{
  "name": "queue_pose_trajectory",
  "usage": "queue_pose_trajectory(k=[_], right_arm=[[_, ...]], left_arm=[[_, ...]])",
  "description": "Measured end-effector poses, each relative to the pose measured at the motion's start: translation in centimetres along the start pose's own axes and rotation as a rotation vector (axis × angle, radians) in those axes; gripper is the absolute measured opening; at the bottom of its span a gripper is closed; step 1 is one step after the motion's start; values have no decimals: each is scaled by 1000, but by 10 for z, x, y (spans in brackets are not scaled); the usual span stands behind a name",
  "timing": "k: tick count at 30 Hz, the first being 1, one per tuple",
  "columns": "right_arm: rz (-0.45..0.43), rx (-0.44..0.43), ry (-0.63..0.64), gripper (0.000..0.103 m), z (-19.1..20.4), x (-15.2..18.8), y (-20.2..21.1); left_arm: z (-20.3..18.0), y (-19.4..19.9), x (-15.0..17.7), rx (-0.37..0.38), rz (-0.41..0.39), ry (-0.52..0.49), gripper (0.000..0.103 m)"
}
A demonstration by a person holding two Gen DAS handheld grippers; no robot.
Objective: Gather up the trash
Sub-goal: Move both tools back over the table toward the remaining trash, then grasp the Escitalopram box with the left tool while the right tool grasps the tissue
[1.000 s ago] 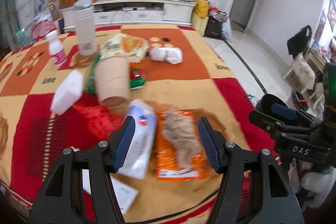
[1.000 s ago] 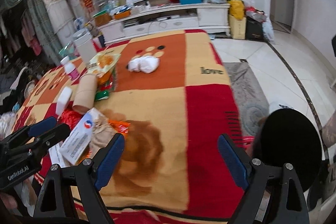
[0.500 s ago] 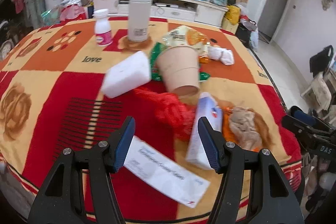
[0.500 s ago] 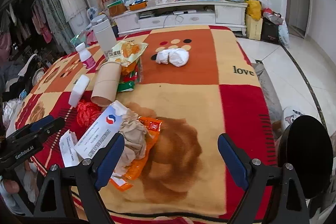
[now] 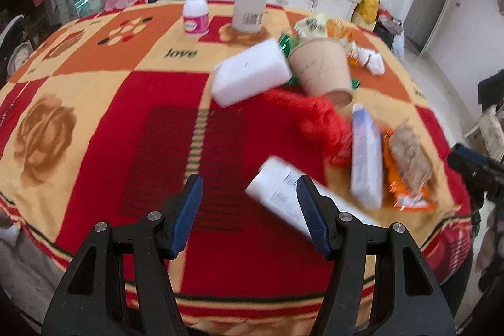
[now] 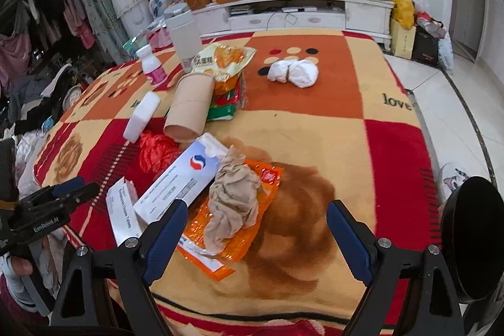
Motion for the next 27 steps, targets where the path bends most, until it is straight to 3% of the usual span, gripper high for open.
queue_pose_trajectory(k=[5,9,14,17,18,19,27], right_arm=[[38,14,12,89,5,3,-16],[56,-26,4,80,10,0,-35],[55,-32,30,80,17,-11,-48],[61,-24,54,58,18,-12,-57],[67,-30,52,46,18,-11,-61],[71,-46,44,41,18,-9,-64],[43,-83,34,36,16,-3,-61]], left_arm=[[14,-2,8,-12,29,21,61],[10,0,12,10,47,30,61],[2,1,18,49,73,43,61],[-3,-2,24,77,107,55,61],[-5,-3,26,81,116,55,61],[-6,-5,28,83,120,53,61],[6,-18,30,6,130,39,61]])
Point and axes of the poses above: each gripper's, at about its wrist camera, not at the fingertips, and y roughly against the way its jaws point, z to its left, x to its underside, the point moved 7 cm from there along -y, roughly the way its jaws point, and after that the axes turned 15 degrees about y, right-handed, at the moved point
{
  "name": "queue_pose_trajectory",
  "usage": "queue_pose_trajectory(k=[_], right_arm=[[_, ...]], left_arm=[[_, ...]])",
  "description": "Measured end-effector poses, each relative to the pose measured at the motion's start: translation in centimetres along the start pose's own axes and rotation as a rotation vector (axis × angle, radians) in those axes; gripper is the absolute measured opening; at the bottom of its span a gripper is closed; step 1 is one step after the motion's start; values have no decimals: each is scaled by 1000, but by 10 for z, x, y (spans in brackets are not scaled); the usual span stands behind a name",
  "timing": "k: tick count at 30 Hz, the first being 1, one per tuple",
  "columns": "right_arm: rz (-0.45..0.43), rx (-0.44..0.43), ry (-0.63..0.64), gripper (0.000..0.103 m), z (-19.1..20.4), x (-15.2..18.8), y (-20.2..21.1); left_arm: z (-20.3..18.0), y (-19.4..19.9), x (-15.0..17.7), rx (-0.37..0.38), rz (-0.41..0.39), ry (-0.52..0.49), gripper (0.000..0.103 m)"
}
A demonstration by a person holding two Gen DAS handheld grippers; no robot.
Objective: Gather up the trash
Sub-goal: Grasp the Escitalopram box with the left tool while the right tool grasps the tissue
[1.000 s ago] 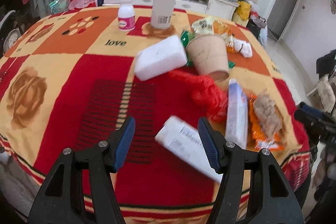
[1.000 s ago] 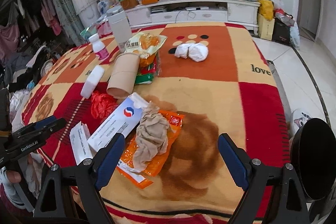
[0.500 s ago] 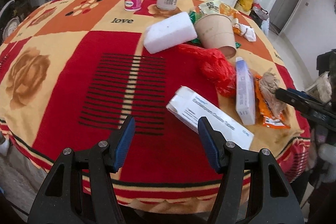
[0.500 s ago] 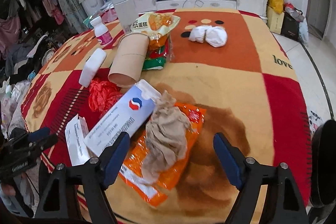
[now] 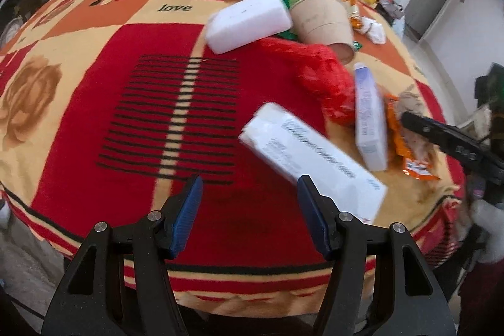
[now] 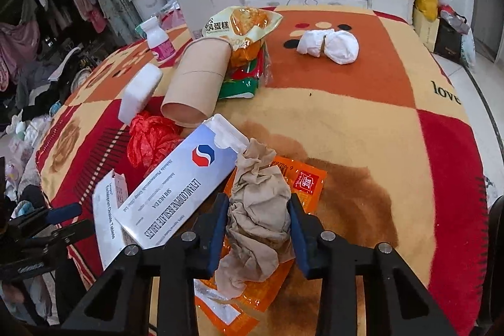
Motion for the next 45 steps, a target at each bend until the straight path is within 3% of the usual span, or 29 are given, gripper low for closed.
queue_pose_trajectory(k=[5,11,18,22,27,32,45], right_arm=[[-6,-20,-19,36,-1,0,0],[-4,-27,-27,36,-1,1,0],[-2,-33,-46,36,-8,3,-1],[-3,-44,-61,36,-9,5,-3],[-4,-49,-56,36,-8,6,0],[-2,-54,-63,36,-9,8,1],[3,-46,-24,36,-3,9,2]], left_arm=[[4,-17,-10,-17,14,24,61],[-7,-22,-30,63,13,76,61],[-9,1,-34,152,-1,149,61],[-20,-7,-31,106,3,128,61],[-41,-22,-29,108,25,121,61],[-65,-36,-20,73,49,39,61],[-42,-22,0,77,64,-47,60]])
Point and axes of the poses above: each gripper's, at about its wrist camera, not at the fingertips, and y roughly against the way its jaws point, z to its left, x to its underside, the point moved 7 cm from there along -y, roughly the way its jaws point, and after that the axes turned 15 degrees about y, right-handed, at the moved point
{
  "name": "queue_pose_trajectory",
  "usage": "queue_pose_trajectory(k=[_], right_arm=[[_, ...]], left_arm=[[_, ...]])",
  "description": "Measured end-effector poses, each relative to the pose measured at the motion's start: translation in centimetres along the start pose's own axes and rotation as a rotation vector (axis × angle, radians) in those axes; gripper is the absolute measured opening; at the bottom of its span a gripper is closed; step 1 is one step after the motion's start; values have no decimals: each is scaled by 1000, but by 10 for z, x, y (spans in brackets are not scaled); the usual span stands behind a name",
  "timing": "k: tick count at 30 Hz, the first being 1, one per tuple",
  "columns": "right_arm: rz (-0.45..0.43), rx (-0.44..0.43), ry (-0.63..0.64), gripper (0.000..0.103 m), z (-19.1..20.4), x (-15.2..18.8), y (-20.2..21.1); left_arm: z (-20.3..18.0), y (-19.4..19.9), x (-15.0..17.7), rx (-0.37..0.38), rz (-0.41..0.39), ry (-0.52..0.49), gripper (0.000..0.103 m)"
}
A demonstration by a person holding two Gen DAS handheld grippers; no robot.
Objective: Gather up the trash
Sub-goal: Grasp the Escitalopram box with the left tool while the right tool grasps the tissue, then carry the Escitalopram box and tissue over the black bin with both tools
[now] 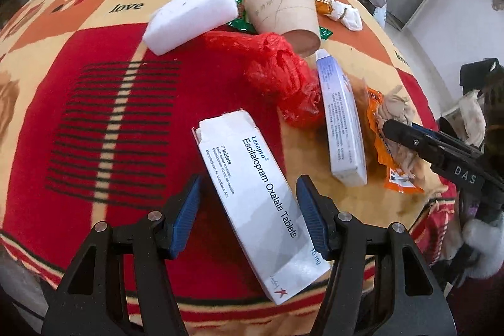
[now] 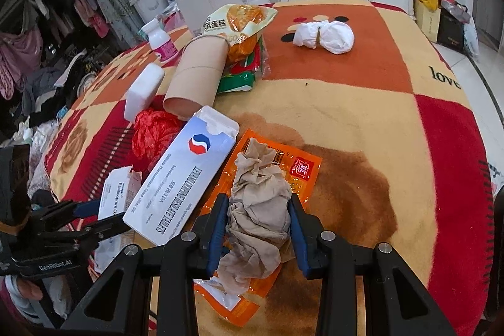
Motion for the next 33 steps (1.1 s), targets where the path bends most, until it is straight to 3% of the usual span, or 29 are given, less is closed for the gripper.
queue_pose_trajectory(k=[4,8,10,14,24,33], right_arm=[[1,3,0,37,0,1,0],[4,10,1,37,-1,3,-1],[-2,5,4,33,1,3,3],[-34,6,40,32,7,-3,18],[-127,-3,7,32,-1,-14,58],[-139,40,-37,32,-25,-5,74]], left_arm=[[5,2,4,8,3,41,61],[0,2,9,-3,-11,-6,60],[-1,5,10,12,-14,-9,47],[-4,18,5,39,-47,7,41],[-36,52,-10,100,-110,-40,41],[-89,50,-16,132,-120,-124,41]])
Point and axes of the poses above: each gripper's, at about its wrist camera, not at the fingertips, and y roughly against the way its jaws point, z to its left, x to its underside, the point moved 7 cm from there along -y, roughly the way its jaws point, and after that the axes turned 15 degrees about y, right-handed, at the moved point
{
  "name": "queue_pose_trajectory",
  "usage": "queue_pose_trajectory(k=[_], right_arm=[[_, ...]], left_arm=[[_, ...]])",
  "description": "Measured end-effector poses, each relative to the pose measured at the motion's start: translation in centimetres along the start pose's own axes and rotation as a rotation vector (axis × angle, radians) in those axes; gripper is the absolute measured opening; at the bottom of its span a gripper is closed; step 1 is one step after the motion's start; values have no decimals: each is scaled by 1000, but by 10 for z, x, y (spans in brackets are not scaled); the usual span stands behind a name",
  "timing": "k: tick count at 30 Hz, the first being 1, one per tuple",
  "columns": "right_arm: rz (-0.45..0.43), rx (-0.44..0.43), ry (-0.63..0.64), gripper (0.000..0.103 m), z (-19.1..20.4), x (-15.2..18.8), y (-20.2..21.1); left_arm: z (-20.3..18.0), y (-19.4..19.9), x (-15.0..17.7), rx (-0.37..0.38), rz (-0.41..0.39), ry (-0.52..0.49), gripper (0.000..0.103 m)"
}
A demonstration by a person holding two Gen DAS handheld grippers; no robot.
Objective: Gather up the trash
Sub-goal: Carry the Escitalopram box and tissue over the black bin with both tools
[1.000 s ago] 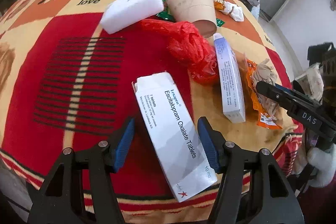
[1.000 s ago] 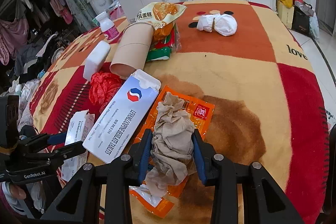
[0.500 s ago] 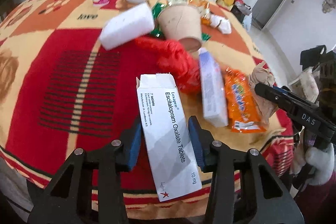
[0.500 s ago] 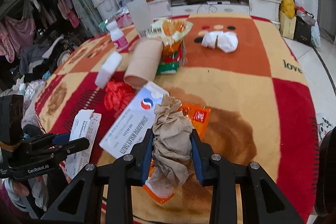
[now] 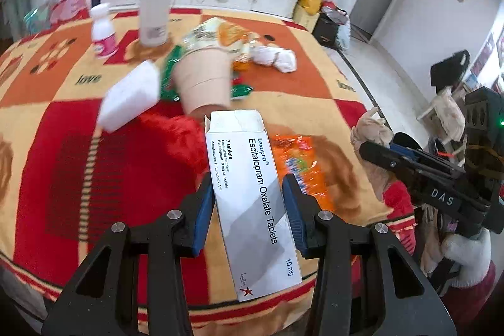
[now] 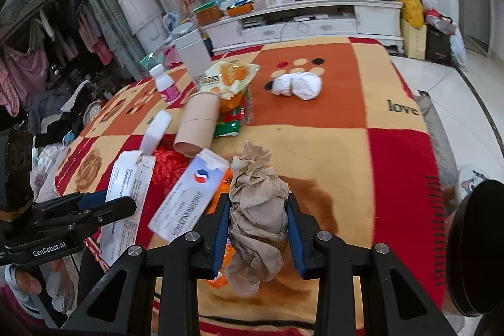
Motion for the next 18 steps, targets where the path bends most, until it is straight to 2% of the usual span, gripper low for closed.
queue_pose_trajectory(k=[18], right_arm=[[-15,92,-122,32,-69,29,35]], left_arm=[[-84,-37,-4,42,23,-129,41]])
Point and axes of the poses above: each gripper's, at about its wrist camera, not at the fingertips, and y roughly against the way its jaws point, z to its left, x to its underside, the point moved 7 cm from there along -y, roughly the way its jaws point, and after that the axes turned 15 degrees about y, right-handed, at the moved point
